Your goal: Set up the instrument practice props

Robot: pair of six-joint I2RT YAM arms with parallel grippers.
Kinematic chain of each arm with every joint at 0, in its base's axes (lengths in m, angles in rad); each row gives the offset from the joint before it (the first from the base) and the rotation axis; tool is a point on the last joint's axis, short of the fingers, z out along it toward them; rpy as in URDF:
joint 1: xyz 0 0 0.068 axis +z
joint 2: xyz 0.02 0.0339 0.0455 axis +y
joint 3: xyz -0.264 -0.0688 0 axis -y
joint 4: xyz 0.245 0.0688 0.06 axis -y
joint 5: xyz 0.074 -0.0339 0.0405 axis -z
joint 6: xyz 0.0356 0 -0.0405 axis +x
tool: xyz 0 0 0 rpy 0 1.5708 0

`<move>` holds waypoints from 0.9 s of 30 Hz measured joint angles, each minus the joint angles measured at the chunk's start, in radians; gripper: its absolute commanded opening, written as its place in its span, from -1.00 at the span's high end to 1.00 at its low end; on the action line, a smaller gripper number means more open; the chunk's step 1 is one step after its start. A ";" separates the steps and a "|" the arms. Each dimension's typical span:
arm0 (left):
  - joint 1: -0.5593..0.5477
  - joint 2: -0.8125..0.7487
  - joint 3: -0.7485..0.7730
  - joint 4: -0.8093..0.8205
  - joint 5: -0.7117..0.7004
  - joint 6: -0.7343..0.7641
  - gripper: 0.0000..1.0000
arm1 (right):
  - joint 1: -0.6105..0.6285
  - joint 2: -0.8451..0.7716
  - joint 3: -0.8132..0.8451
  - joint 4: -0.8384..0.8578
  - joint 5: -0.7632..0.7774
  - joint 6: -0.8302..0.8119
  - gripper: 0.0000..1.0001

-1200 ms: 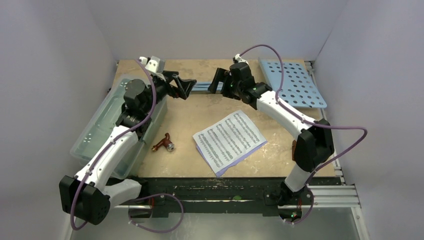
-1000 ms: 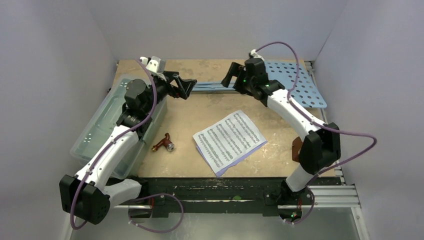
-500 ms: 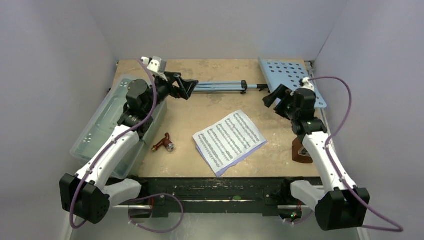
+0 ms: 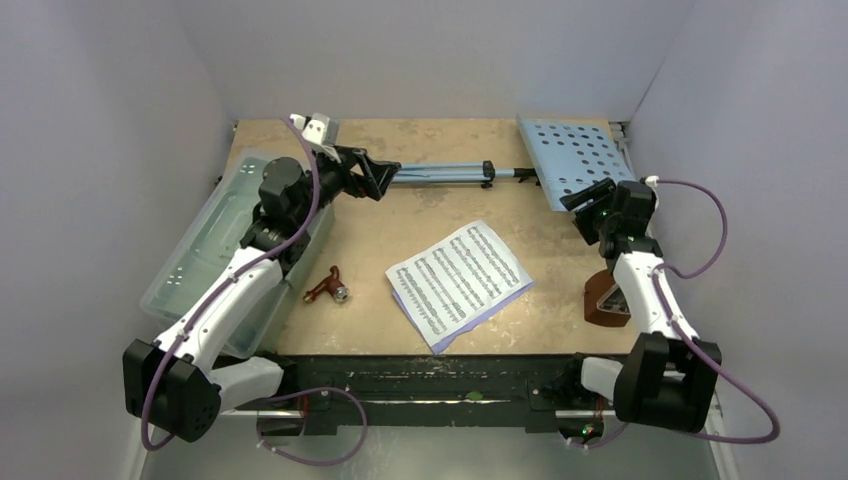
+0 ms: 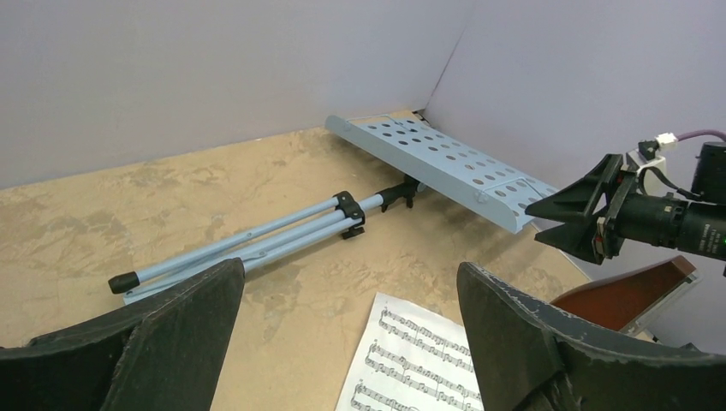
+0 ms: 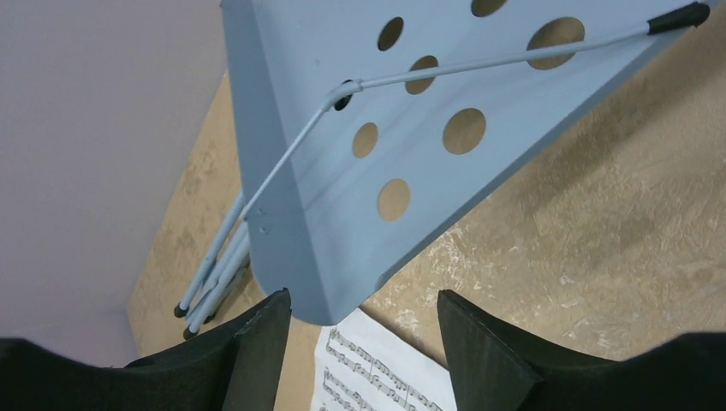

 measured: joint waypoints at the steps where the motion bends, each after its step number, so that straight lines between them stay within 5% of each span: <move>1: 0.000 0.002 0.000 0.000 0.000 0.000 -0.87 | -0.003 0.020 0.000 0.005 -0.001 0.014 -0.33; 7: 0.000 0.013 0.001 -0.001 0.000 -0.001 -0.86 | -0.018 0.126 -0.016 0.054 -0.003 0.076 -0.27; 13: 0.000 0.023 0.002 -0.001 0.000 -0.006 -0.85 | -0.026 0.208 -0.024 0.169 -0.036 0.118 0.09; 27: 0.000 0.045 0.005 -0.001 0.013 -0.024 -0.80 | -0.031 0.297 -0.082 0.444 -0.091 0.233 0.11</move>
